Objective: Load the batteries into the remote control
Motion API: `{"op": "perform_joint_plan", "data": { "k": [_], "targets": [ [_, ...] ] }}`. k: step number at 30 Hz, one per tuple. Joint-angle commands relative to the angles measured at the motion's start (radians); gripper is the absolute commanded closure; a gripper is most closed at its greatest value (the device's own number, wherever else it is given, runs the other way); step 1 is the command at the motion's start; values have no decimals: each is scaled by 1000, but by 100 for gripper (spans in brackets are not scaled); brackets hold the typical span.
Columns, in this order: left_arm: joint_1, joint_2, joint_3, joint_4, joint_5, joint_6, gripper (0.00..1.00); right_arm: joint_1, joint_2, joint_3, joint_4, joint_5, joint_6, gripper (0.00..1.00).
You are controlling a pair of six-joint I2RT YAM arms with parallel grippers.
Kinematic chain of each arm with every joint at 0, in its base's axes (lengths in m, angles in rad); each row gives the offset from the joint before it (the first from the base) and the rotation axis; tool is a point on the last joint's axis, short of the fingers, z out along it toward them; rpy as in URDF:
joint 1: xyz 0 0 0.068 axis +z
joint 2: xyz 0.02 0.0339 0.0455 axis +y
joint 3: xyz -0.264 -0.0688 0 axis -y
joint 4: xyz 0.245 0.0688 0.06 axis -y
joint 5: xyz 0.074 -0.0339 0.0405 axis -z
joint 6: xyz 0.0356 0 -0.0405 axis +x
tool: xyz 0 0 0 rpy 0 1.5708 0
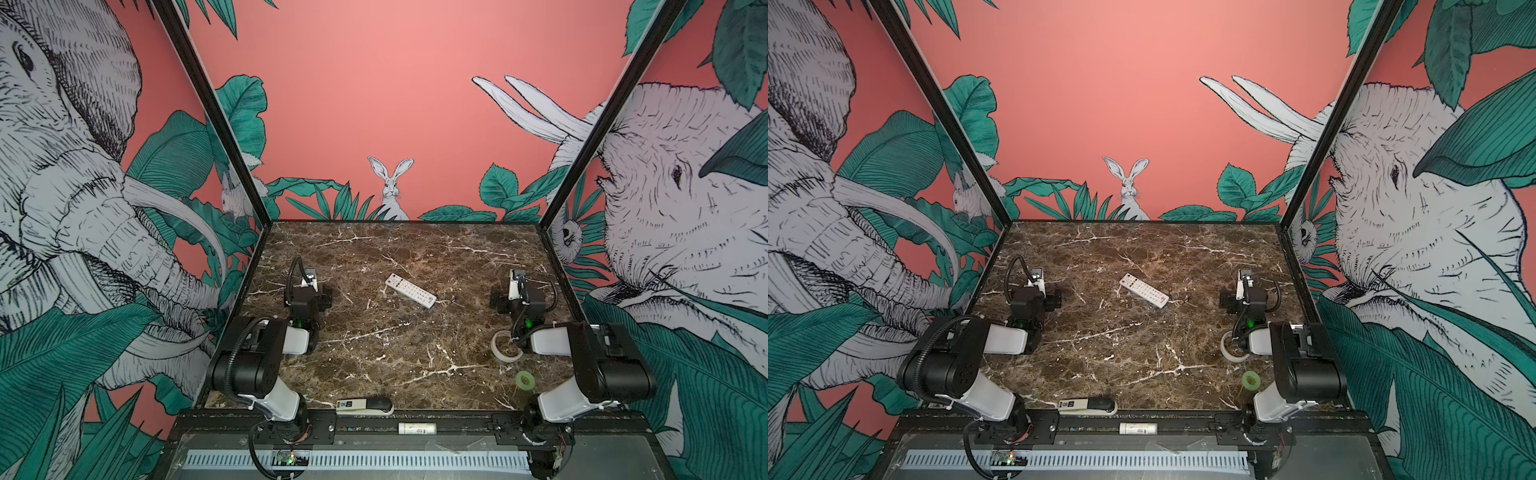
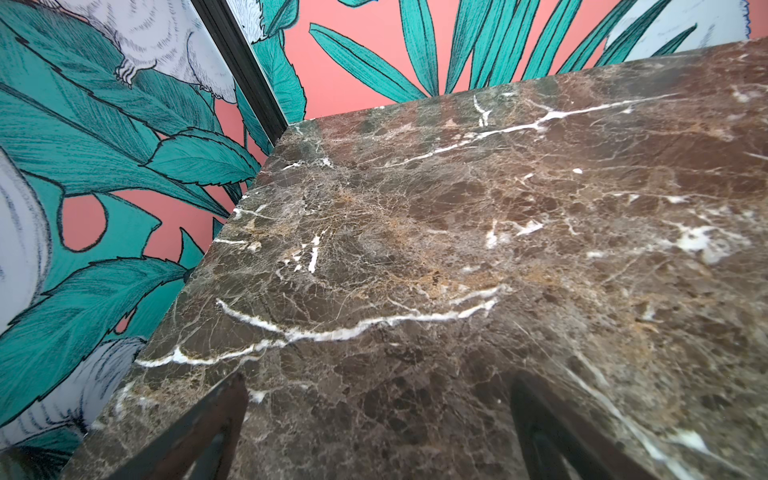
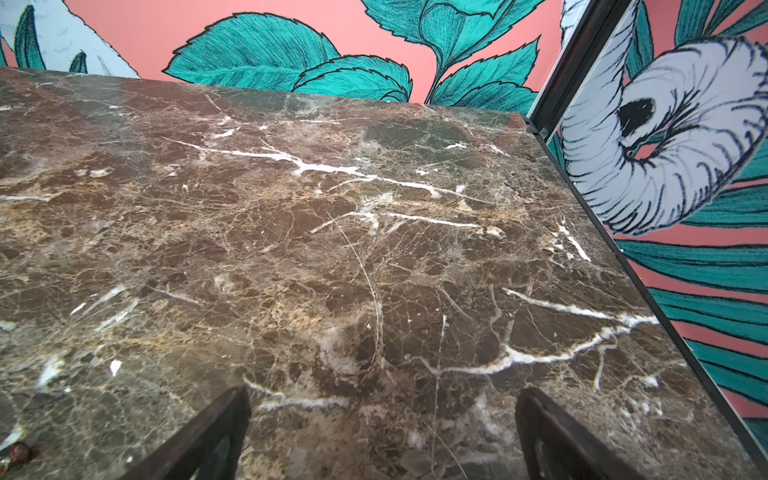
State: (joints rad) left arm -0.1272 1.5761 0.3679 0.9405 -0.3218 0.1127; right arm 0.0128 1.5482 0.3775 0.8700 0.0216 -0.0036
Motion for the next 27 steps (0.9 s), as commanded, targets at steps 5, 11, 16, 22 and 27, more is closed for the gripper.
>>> {"op": "perform_joint_plan", "data": {
  "k": [5,11,16,22,27],
  "targets": [
    [6,-19,11,4,3,-7,0,0,0,19,24,-5,-4,1],
    [6,-19,11,4,3,-7,0,0,-1,20,25,-4,-4,1],
    [6,-19,11,2,3,-7,0,-1,-2,20,26,-4,-4,1],
    [19,-21,17,-12,30,-13,0,0,-2,20,26,-5,-3,1],
    [18,-52,28,-52,65,2,0,-1,-2,19,27,-4,-3,1]
  ]
}}
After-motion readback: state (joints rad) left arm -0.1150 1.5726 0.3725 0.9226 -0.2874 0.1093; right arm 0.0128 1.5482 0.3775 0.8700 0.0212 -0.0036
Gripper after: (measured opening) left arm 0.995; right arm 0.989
